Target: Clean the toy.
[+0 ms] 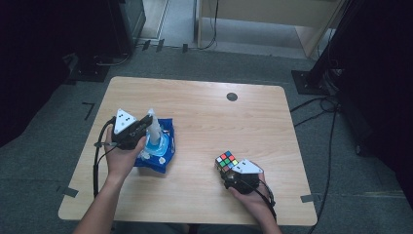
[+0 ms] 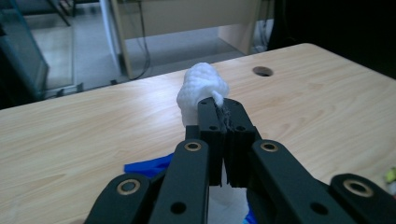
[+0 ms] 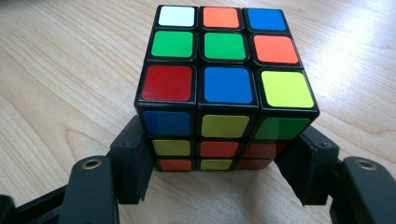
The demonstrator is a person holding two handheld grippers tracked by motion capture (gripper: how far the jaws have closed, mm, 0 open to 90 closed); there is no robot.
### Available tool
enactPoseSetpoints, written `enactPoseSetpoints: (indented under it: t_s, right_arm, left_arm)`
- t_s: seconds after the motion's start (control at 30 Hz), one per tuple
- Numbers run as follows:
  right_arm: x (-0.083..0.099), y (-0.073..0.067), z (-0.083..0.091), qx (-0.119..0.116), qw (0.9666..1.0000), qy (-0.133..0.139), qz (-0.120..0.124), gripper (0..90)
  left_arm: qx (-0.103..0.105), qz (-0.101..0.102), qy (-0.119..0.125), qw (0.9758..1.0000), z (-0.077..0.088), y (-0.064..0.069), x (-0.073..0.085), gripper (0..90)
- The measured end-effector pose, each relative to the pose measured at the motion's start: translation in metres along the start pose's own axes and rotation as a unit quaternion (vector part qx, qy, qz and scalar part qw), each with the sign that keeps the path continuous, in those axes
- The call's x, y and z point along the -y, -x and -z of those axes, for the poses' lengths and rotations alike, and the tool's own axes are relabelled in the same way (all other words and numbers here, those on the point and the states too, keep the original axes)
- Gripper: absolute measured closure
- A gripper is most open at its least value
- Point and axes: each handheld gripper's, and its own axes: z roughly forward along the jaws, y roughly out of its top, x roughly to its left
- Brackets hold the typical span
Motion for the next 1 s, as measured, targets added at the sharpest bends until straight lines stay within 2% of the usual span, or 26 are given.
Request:
enactPoseSetpoints:
  t_s: [0.1, 0.13, 0.17, 0.23, 0.37, 0.43, 0.57, 0.67, 0.77, 0.83, 0.87, 0.9, 0.93, 0.97, 1.0]
  right_arm:
    - [0.000, 0.000, 0.000, 0.001, 1.0000, 0.000, 0.001, 35.1]
    - [0.000, 0.000, 0.000, 0.001, 1.0000, 0.000, 0.002, 35.1]
    - [0.000, 0.000, 0.000, 0.001, 1.0000, 0.000, 0.002, 35.1]
    - [0.000, 0.000, 0.000, 0.001, 1.0000, 0.000, 0.002, 35.1]
    - [0.000, 0.000, 0.000, -0.001, 1.0000, -0.001, 0.000, 35.1]
    - [0.000, 0.000, 0.000, -0.001, 1.0000, -0.002, -0.001, 35.1]
    - [0.000, 0.000, 0.000, 0.000, 1.0000, -0.002, 0.000, 35.1]
    - [0.000, 0.000, 0.000, 0.000, 1.0000, -0.001, 0.000, 35.1]
    - [0.000, 0.000, 0.000, -0.003, 1.0000, -0.001, 0.000, 35.1]
    - [0.000, 0.001, 0.000, -0.006, 1.0000, -0.003, -0.002, 35.1]
    - [0.000, 0.001, 0.000, -0.007, 1.0000, -0.002, 0.000, 35.1]
    - [0.000, 0.002, 0.000, -0.007, 1.0000, -0.002, -0.002, 35.0]
    - [0.000, 0.002, 0.000, -0.007, 1.0000, -0.002, -0.002, 35.0]
    - [0.000, 0.002, -0.001, -0.008, 1.0000, -0.002, -0.003, 35.0]
    - [0.000, 0.002, -0.001, -0.009, 0.9999, -0.003, -0.004, 35.0]
  left_arm:
    - [0.031, 0.009, -0.012, 0.9994, 0.000, 0.003, 0.003, 88.4]
    - [0.054, 0.019, -0.016, 0.9982, 0.000, 0.005, 0.007, 88.1]
    - [0.054, 0.019, -0.016, 0.9982, 0.000, 0.005, 0.007, 88.0]
    - [0.090, 0.036, -0.016, 0.9951, 0.002, 0.009, 0.010, 87.8]
    - [0.133, 0.026, -0.008, 0.9907, 0.006, 0.027, 0.011, 87.8]
    - [0.147, 0.014, -0.009, 0.9890, 0.005, 0.038, 0.010, 87.6]
    - [0.185, 0.010, -0.024, 0.9823, -0.008, 0.060, 0.020, 87.5]
    - [0.194, 0.008, -0.037, 0.9803, -0.016, 0.071, 0.030, 87.2]
    - [0.198, 0.014, -0.060, 0.9783, -0.029, 0.078, 0.046, 86.5]
    - [0.194, 0.014, -0.073, 0.9782, -0.035, 0.081, 0.055, 84.1]
    - [0.191, 0.016, -0.081, 0.9781, -0.038, 0.081, 0.059, 81.5]
    - [0.187, 0.019, -0.082, 0.9788, -0.039, 0.082, 0.061, 69.7]
    - [0.180, 0.022, -0.086, 0.9797, -0.040, 0.082, 0.063, 69.7]
    - [0.179, 0.026, -0.088, 0.9796, -0.040, 0.082, 0.064, 59.8]
    - [0.174, 0.033, -0.093, 0.9797, -0.040, 0.083, 0.065, 54.9]
